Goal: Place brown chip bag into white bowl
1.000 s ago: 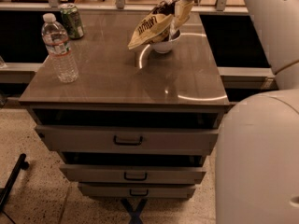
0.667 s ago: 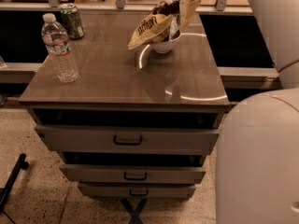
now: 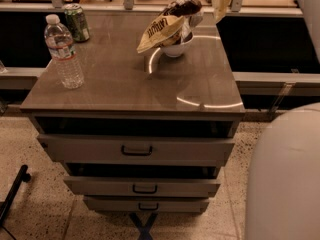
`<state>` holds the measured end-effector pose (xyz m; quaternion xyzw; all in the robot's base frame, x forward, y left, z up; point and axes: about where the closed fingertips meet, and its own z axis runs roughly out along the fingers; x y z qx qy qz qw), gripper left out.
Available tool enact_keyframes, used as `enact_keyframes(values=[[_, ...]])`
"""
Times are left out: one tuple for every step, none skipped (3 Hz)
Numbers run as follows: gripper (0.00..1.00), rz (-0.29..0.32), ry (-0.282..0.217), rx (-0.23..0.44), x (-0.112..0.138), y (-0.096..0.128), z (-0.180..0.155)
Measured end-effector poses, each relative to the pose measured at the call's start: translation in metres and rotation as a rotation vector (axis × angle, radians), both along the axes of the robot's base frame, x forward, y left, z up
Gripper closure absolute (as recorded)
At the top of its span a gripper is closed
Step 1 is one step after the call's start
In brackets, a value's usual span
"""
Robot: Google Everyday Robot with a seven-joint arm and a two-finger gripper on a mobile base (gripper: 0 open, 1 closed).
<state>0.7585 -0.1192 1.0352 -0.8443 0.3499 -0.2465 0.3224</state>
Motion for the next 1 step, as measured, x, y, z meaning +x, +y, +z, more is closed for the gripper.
enact_keyframes(values=[[0.00, 0.009, -0.001, -0.006, 0.0000, 0.0013, -0.0014]])
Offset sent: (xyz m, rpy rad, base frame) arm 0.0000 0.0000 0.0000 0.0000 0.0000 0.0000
